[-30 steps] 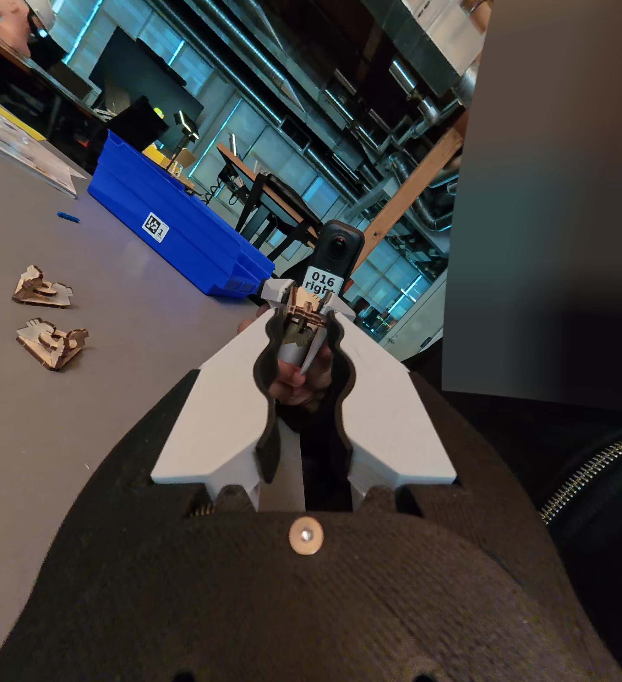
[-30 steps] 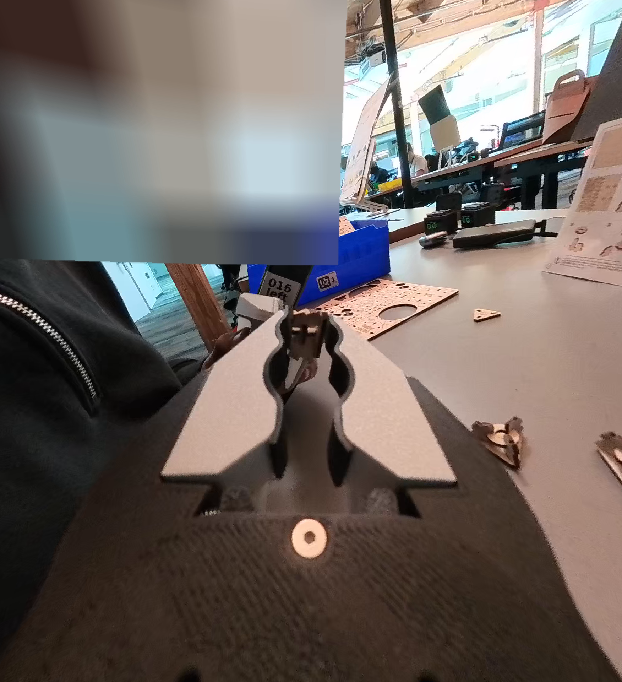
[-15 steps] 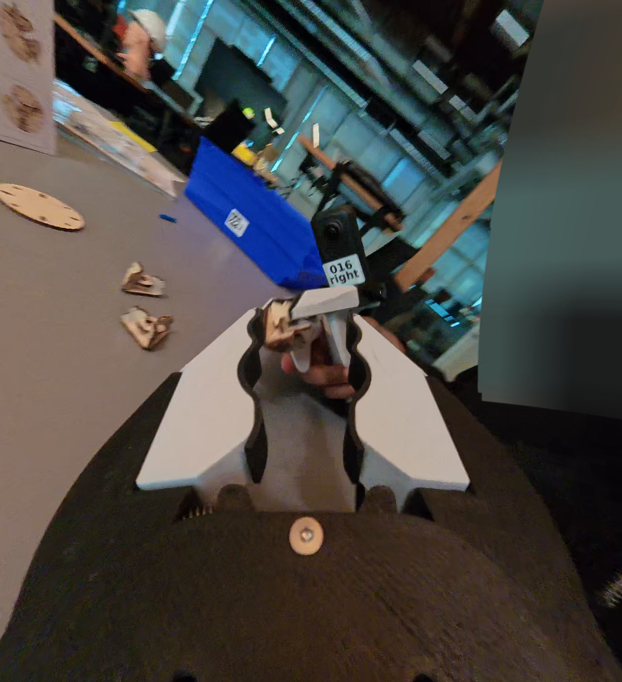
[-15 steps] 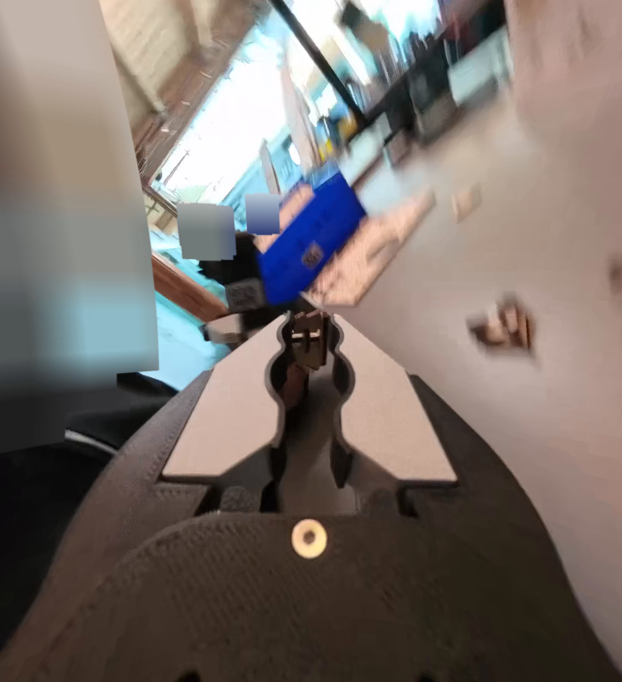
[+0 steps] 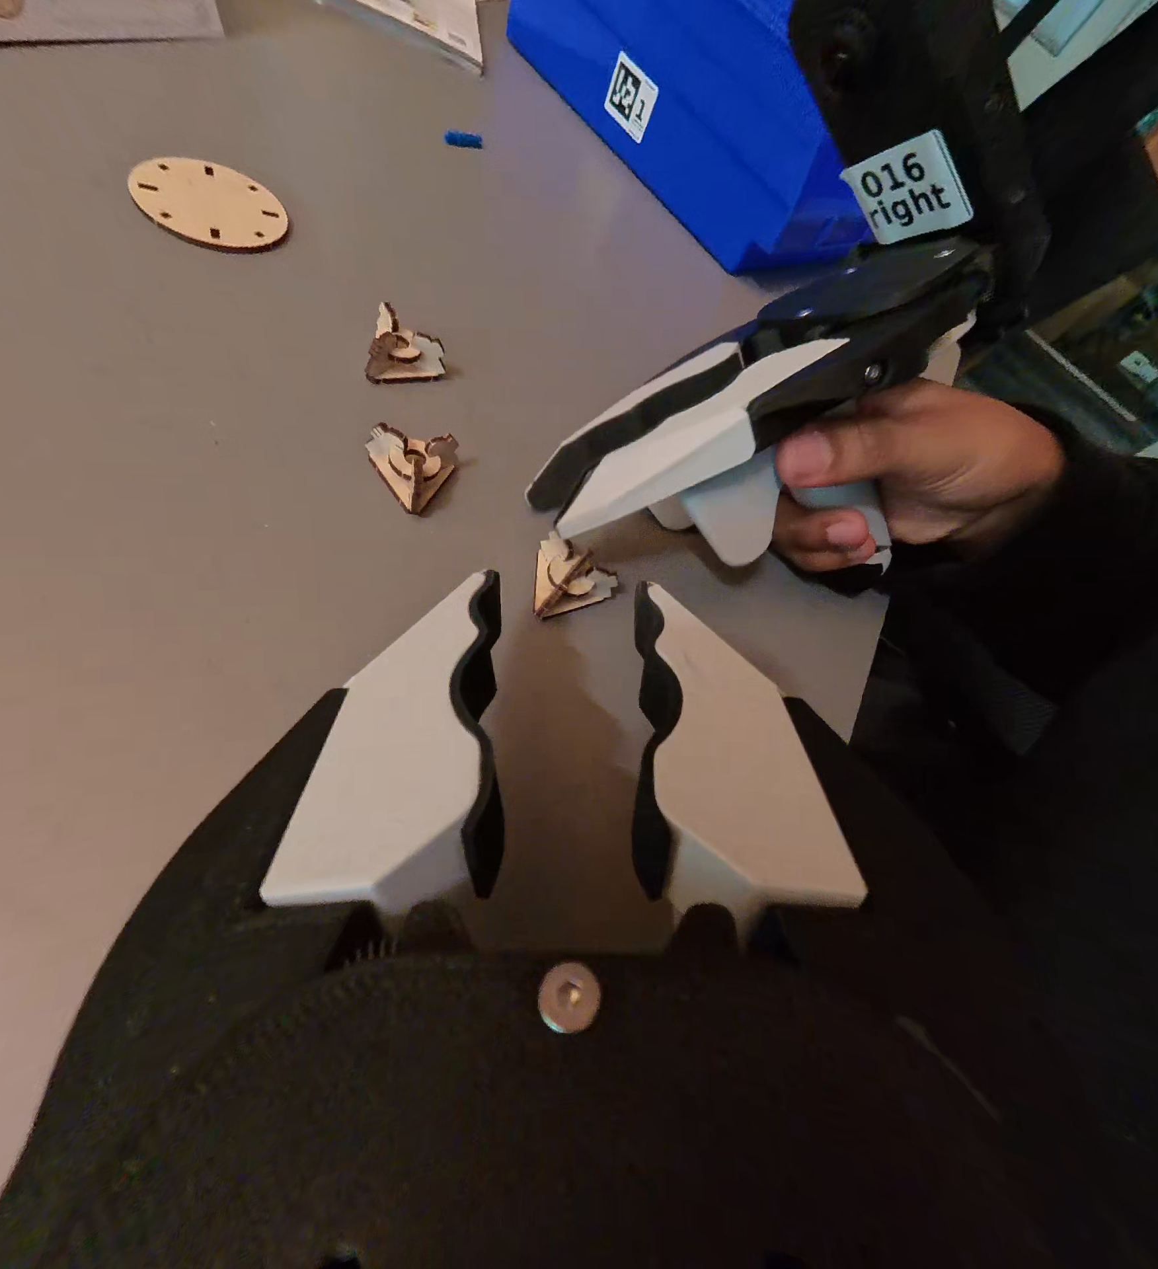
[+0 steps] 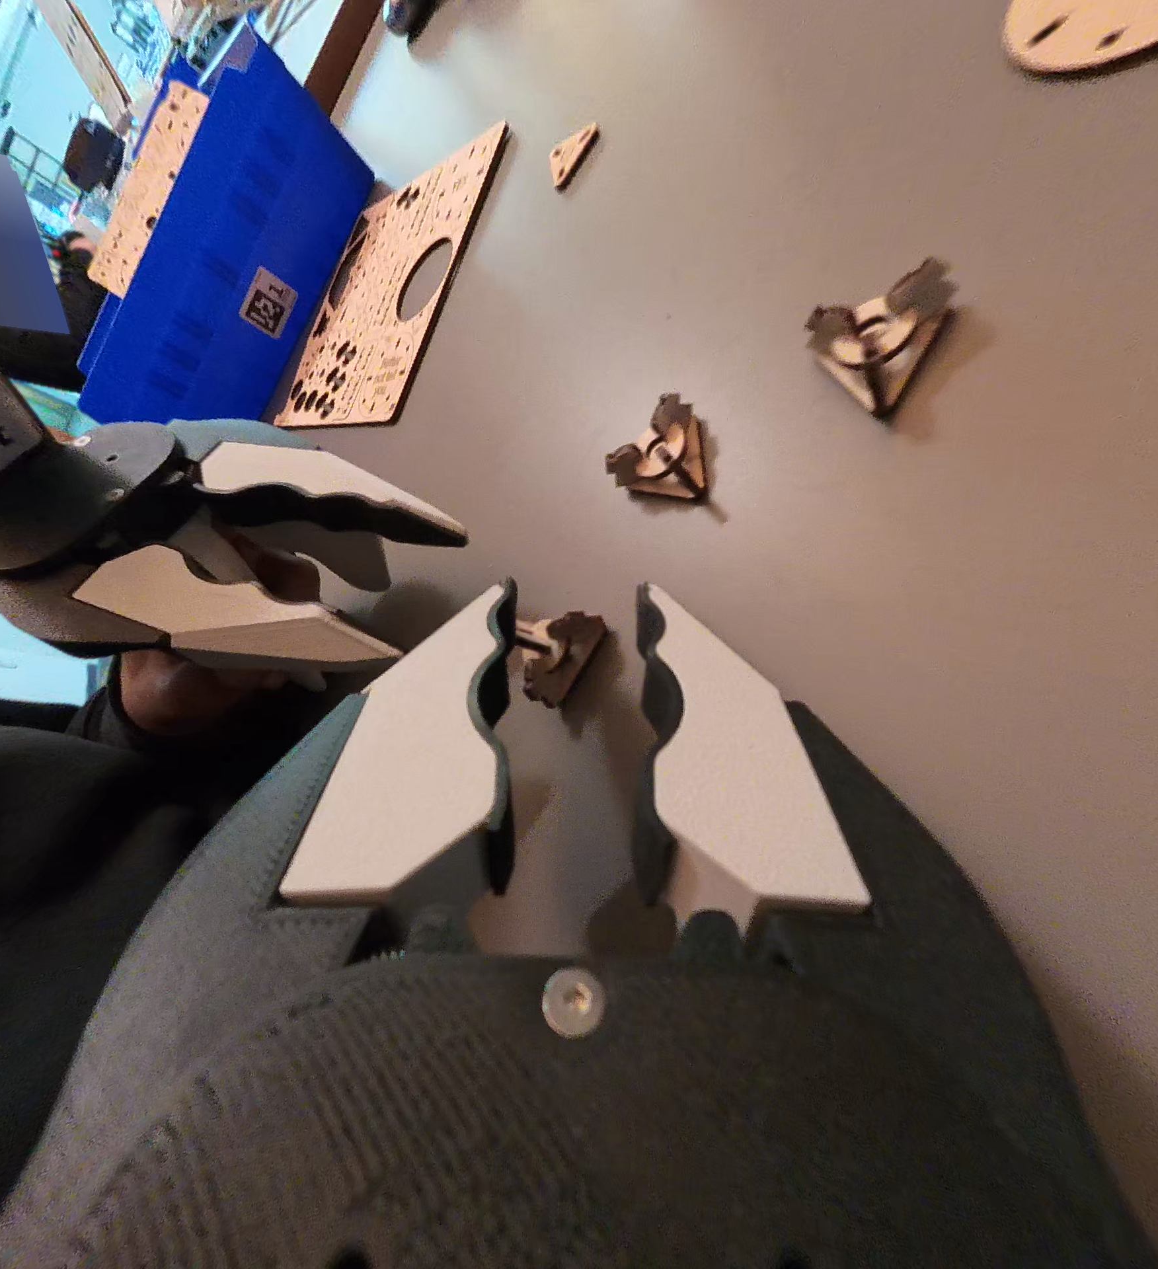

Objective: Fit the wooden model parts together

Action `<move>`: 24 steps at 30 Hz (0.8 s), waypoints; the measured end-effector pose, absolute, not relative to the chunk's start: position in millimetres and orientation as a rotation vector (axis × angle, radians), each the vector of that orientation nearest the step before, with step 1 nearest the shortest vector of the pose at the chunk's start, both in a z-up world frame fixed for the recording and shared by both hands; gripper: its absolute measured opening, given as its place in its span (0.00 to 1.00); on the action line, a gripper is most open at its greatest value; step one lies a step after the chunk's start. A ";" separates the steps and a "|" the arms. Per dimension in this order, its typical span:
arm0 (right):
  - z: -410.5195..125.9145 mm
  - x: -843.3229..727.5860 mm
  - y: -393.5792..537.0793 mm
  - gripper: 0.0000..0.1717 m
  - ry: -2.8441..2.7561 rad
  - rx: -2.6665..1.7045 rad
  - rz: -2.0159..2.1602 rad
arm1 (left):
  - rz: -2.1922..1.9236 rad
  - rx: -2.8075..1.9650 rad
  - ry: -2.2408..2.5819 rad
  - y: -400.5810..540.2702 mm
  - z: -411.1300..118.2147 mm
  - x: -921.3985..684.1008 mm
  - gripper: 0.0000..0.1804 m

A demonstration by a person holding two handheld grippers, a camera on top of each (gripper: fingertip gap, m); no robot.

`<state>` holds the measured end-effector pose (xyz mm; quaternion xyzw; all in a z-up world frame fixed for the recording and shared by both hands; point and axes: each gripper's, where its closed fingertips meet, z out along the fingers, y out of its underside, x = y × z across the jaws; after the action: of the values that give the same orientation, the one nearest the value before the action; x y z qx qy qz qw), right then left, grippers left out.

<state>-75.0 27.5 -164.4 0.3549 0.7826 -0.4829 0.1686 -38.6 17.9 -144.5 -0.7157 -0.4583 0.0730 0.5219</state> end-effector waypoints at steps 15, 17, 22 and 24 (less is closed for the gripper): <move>-32.6 -132.5 47.9 0.00 1.978 0.939 -2.525 | 0.102 -1.862 -1.186 24.3 -171.4 -40.1 0.12; -15.8 -138.0 40.8 0.00 1.872 0.910 -2.700 | 0.098 -1.809 -1.187 21.6 -166.1 -41.7 0.12; -18.0 -131.5 -2.6 0.00 1.840 0.800 -2.537 | 0.150 -1.521 -1.173 -2.0 -133.3 -46.8 0.09; -23.4 -136.1 -15.4 0.00 1.911 0.837 -2.438 | 0.162 -1.455 -1.151 -12.3 -124.2 -44.9 0.04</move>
<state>-136.1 -15.4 -23.4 0.2606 0.5951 -0.7594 -0.0335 -44.9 -12.3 -124.2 -0.6266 -0.4961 0.0698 0.5970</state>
